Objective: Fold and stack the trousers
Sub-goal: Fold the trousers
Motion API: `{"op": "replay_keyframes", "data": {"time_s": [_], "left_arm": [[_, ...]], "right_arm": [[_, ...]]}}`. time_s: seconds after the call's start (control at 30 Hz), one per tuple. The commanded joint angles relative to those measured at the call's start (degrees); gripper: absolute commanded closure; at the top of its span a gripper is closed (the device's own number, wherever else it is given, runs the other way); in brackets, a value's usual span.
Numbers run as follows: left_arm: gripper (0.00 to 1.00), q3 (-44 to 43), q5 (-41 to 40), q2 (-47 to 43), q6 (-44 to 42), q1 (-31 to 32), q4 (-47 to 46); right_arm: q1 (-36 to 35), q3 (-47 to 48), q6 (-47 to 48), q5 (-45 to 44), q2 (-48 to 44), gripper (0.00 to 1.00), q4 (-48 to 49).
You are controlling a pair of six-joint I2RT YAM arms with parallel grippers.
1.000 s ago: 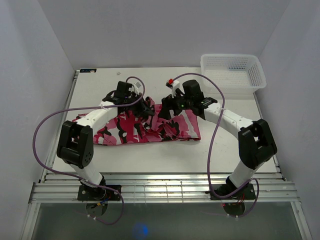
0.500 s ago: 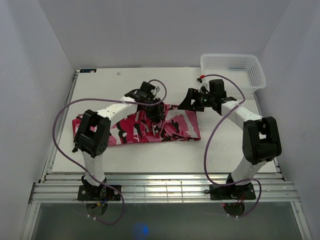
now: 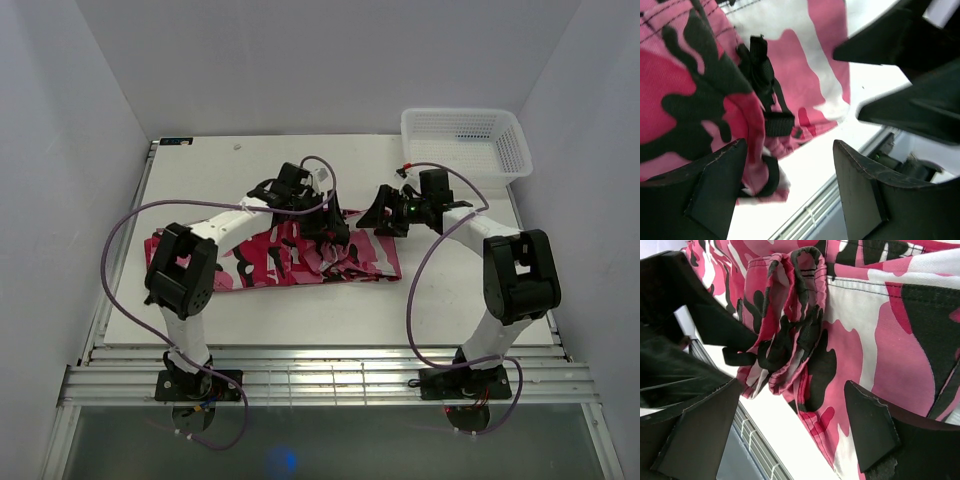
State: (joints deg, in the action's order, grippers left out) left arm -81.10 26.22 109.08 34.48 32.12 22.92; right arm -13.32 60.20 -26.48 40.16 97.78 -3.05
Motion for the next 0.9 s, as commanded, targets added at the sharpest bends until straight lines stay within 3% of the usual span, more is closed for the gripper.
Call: {"op": "replay_keyframes", "data": {"time_s": [0.0,0.23,0.63,0.87], "left_arm": [[0.2,2.8,6.4,-8.4,-2.0,-2.8,-4.3],[0.2,7.2,4.6,-15.9,-5.8,-8.6,-1.3],[0.2,10.2,6.2,-16.8,-5.6,-16.6,1.0],[0.2,11.8,3.4,-17.7,-7.8,-21.6,4.1]], "right_arm": [[-1.1,1.9,-2.2,0.7,1.8,0.1,2.3],[-6.0,3.3,-5.1,0.6,4.8,0.1,5.8],[-10.4,5.9,-16.1,5.5,13.7,0.1,18.2],[-13.5,9.1,-14.2,1.8,16.5,0.1,12.9]]}}
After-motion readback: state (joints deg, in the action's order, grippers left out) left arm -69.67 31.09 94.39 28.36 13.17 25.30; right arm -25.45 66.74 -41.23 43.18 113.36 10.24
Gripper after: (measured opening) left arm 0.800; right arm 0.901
